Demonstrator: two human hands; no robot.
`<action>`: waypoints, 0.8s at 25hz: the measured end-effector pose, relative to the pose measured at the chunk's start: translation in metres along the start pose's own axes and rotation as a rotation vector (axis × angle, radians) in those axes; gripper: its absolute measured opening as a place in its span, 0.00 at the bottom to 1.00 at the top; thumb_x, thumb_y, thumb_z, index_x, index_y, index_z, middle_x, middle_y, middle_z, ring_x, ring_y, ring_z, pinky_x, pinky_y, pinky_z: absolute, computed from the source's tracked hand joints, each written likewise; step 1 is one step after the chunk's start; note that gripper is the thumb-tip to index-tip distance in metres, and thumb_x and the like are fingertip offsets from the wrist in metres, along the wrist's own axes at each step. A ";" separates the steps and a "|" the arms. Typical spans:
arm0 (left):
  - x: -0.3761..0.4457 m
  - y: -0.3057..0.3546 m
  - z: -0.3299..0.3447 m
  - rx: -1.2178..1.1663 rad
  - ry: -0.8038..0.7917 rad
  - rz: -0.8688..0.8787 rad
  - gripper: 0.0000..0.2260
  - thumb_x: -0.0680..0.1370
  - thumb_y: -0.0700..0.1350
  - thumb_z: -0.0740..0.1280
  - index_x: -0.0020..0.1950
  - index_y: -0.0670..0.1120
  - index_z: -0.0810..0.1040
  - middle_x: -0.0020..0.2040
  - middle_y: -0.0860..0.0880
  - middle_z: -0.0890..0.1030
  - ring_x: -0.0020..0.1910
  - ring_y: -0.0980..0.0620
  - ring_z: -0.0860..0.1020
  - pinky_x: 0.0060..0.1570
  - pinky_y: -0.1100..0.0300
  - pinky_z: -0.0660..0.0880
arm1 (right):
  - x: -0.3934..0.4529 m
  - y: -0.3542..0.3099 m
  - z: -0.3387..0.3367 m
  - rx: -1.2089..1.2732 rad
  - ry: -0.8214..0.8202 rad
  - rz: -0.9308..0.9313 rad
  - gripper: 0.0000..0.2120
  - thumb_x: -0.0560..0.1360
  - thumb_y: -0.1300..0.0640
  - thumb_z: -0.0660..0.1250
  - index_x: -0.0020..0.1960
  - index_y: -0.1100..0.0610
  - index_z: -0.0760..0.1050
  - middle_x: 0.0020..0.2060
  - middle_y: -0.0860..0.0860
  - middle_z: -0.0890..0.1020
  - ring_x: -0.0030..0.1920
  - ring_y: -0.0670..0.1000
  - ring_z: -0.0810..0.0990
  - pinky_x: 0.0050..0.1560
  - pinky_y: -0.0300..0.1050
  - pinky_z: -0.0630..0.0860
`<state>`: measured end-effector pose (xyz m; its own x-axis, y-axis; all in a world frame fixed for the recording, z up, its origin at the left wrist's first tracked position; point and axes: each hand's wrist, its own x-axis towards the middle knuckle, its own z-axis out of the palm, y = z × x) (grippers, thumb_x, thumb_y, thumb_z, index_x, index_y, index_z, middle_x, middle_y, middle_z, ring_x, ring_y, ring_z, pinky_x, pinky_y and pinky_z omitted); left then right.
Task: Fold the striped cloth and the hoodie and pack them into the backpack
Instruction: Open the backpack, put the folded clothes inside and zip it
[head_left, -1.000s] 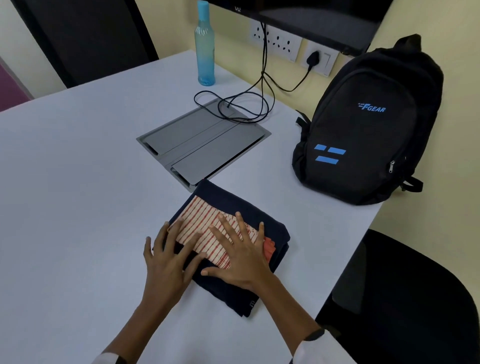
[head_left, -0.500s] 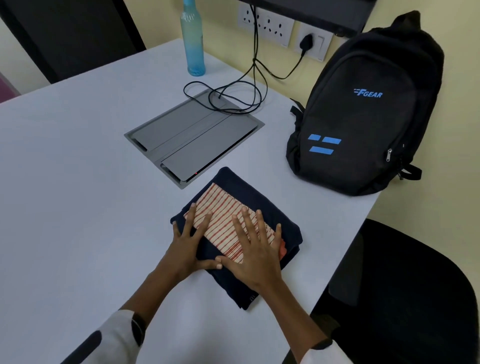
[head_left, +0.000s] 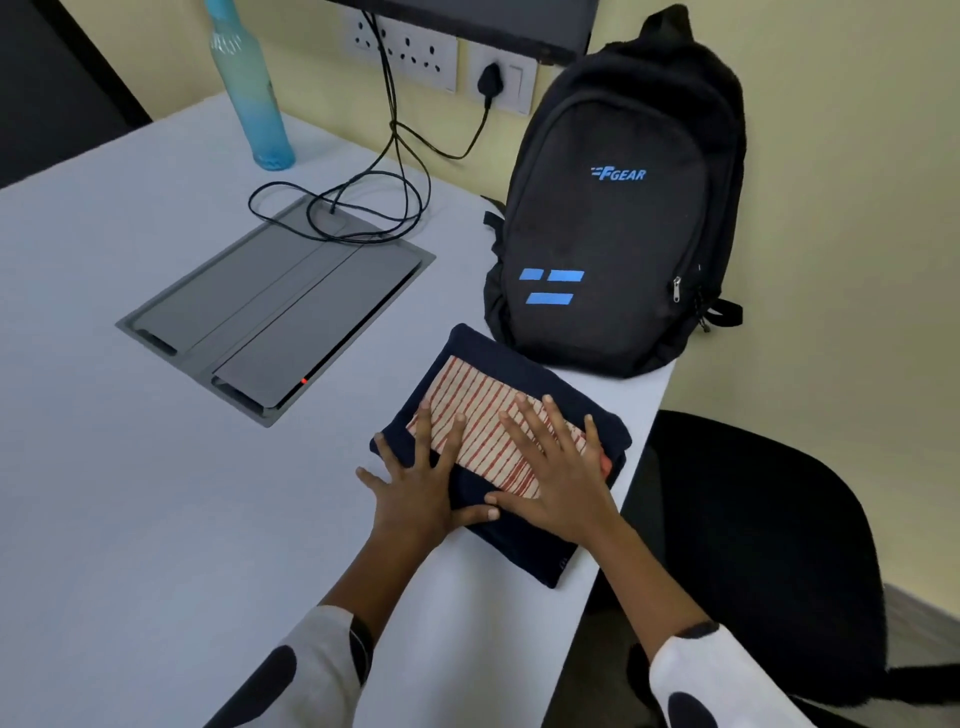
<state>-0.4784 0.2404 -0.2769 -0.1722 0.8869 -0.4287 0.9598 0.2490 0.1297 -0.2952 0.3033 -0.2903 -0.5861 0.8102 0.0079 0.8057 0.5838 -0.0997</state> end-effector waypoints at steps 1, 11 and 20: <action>0.007 0.006 -0.002 -0.006 -0.001 0.013 0.50 0.64 0.77 0.55 0.66 0.59 0.22 0.73 0.46 0.26 0.72 0.28 0.37 0.65 0.28 0.52 | 0.003 0.009 -0.002 -0.007 -0.009 0.010 0.43 0.70 0.23 0.47 0.78 0.44 0.45 0.78 0.45 0.45 0.77 0.52 0.42 0.71 0.70 0.45; 0.026 0.018 -0.026 0.159 0.172 0.076 0.54 0.56 0.79 0.25 0.77 0.57 0.48 0.77 0.43 0.45 0.73 0.34 0.38 0.59 0.22 0.35 | 0.018 0.030 -0.009 0.114 -0.020 0.000 0.38 0.72 0.24 0.43 0.77 0.40 0.47 0.77 0.40 0.42 0.76 0.48 0.36 0.71 0.68 0.38; 0.116 0.068 -0.144 0.080 0.394 0.222 0.38 0.72 0.71 0.47 0.77 0.54 0.50 0.77 0.48 0.35 0.75 0.40 0.34 0.68 0.32 0.44 | 0.101 0.082 -0.068 0.282 0.301 0.155 0.33 0.75 0.31 0.46 0.72 0.47 0.65 0.75 0.50 0.61 0.77 0.49 0.50 0.74 0.58 0.44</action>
<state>-0.4656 0.4161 -0.1888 -0.0169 0.9996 -0.0241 0.9944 0.0193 0.1041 -0.2820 0.4363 -0.2296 -0.3750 0.8907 0.2570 0.8031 0.4506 -0.3899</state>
